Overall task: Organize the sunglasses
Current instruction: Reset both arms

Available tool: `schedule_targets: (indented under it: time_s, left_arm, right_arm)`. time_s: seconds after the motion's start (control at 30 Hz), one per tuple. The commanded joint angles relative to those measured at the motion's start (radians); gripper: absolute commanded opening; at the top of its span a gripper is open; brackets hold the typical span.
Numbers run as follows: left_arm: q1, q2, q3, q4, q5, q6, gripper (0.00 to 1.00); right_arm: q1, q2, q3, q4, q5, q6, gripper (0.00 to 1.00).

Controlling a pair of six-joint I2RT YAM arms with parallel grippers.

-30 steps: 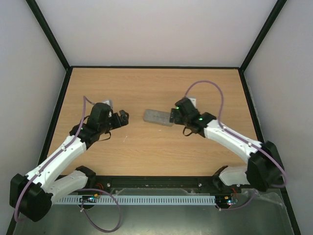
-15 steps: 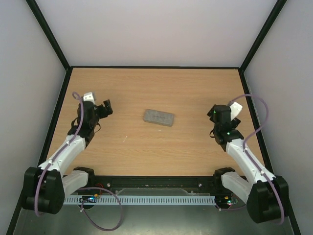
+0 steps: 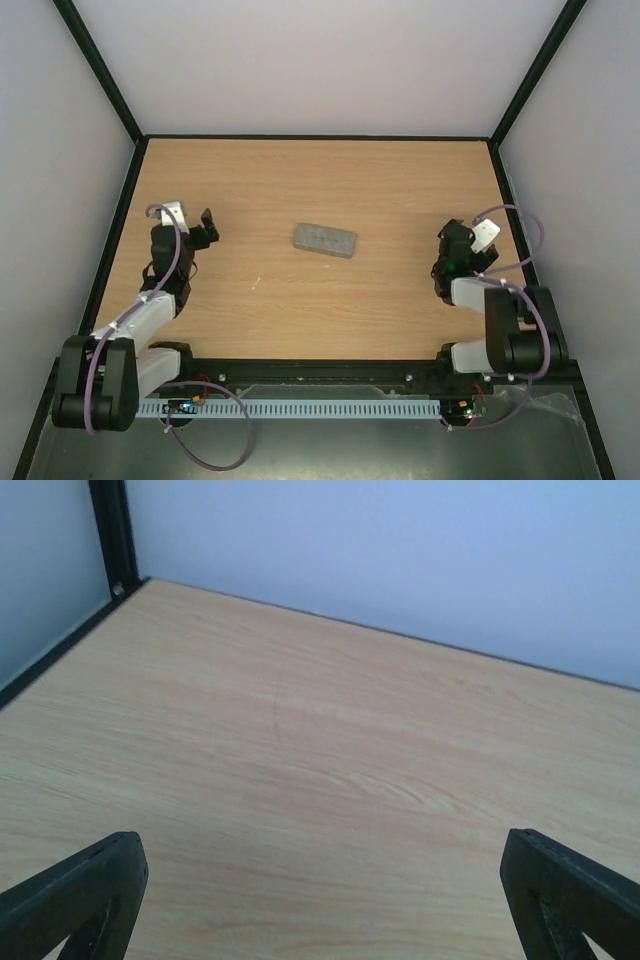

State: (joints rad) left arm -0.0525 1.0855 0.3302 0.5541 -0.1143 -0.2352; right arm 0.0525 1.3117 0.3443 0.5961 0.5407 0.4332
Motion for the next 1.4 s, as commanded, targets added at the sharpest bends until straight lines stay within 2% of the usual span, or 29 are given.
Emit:
schedule_targets:
  time_s: [0.0, 0.03, 0.1, 0.13, 0.23, 0.37, 0.43, 0.47, 0.5, 0.53, 0.57, 0.6, 0.63, 0.67, 0.7, 0.8, 0.87, 0.9, 0.93, 1.0, 1.37]
  left_arm:
    - [0.063, 0.034, -0.054, 0.197, 0.007, 0.038, 0.99]
    - [0.084, 0.053, -0.063, 0.230, 0.030, 0.035, 1.00]
    - [0.104, 0.111, -0.083, 0.312, 0.045, 0.036, 0.99]
    - [0.110, 0.144, -0.084, 0.353, 0.047, 0.032, 1.00]
    - [0.116, 0.258, -0.074, 0.464, 0.049, 0.026, 0.99]
    - [0.115, 0.323, -0.009, 0.437, 0.062, 0.081, 0.99]
    - [0.117, 0.332, -0.032, 0.514, 0.055, 0.100, 1.00]
    - [0.117, 0.340, -0.030, 0.519, 0.044, 0.100, 1.00]
    - [0.116, 0.354, -0.030, 0.527, 0.042, 0.100, 1.00]
    - [0.115, 0.372, -0.037, 0.557, 0.046, 0.104, 0.99]
    - [0.111, 0.379, -0.036, 0.567, 0.048, 0.110, 1.00]
    - [0.102, 0.378, -0.029, 0.545, 0.036, 0.113, 0.99]
    - [0.099, 0.385, -0.029, 0.555, 0.033, 0.118, 0.99]
    - [0.096, 0.391, -0.031, 0.563, 0.045, 0.129, 1.00]
    - [0.090, 0.404, -0.040, 0.594, 0.073, 0.148, 0.99]
    - [0.046, 0.440, -0.057, 0.647, 0.024, 0.185, 1.00]
    - [0.056, 0.459, -0.083, 0.732, 0.027, 0.175, 1.00]
    - [0.053, 0.449, -0.067, 0.674, 0.021, 0.173, 0.99]
    - [0.053, 0.455, -0.071, 0.687, 0.020, 0.174, 1.00]
    - [0.052, 0.454, -0.066, 0.679, 0.017, 0.172, 1.00]
    - [0.049, 0.449, -0.080, 0.701, 0.011, 0.177, 0.99]
  right_arm:
    - [-0.005, 0.125, -0.007, 0.365, 0.046, -0.095, 0.99]
    - [-0.017, 0.150, -0.023, 0.424, 0.025, -0.093, 0.99]
    - [-0.001, 0.162, -0.015, 0.414, 0.015, -0.119, 0.99]
    - [0.011, 0.170, -0.044, 0.486, 0.009, -0.149, 0.99]
    - [0.021, 0.157, -0.072, 0.524, -0.036, -0.180, 0.99]
    - [0.044, 0.168, -0.115, 0.638, -0.085, -0.239, 0.99]
    - [0.048, 0.169, -0.107, 0.612, -0.106, -0.248, 0.99]
    - [0.049, 0.185, -0.129, 0.665, -0.127, -0.253, 0.99]
    - [0.049, 0.244, -0.175, 0.863, -0.132, -0.274, 0.99]
    - [0.052, 0.265, -0.193, 0.897, -0.129, -0.288, 0.99]
    - [0.052, 0.220, -0.166, 0.736, -0.132, -0.271, 0.99]
    - [0.051, 0.209, -0.142, 0.717, -0.133, -0.259, 0.99]
    - [0.052, 0.248, -0.165, 0.828, -0.124, -0.278, 0.99]
    - [0.052, 0.254, -0.170, 0.823, -0.125, -0.276, 0.99]
    - [0.052, 0.220, -0.147, 0.723, -0.127, -0.261, 0.99]
    - [0.049, 0.244, -0.162, 0.801, -0.128, -0.271, 0.99]
    - [0.049, 0.214, -0.143, 0.710, -0.130, -0.257, 0.99]
    - [0.048, 0.228, -0.153, 0.751, -0.127, -0.265, 0.99]
    - [0.049, 0.233, -0.159, 0.778, -0.127, -0.270, 0.99]
    - [0.049, 0.217, -0.147, 0.728, -0.129, -0.260, 0.99]
    - [0.049, 0.224, -0.152, 0.750, -0.127, -0.266, 0.99]
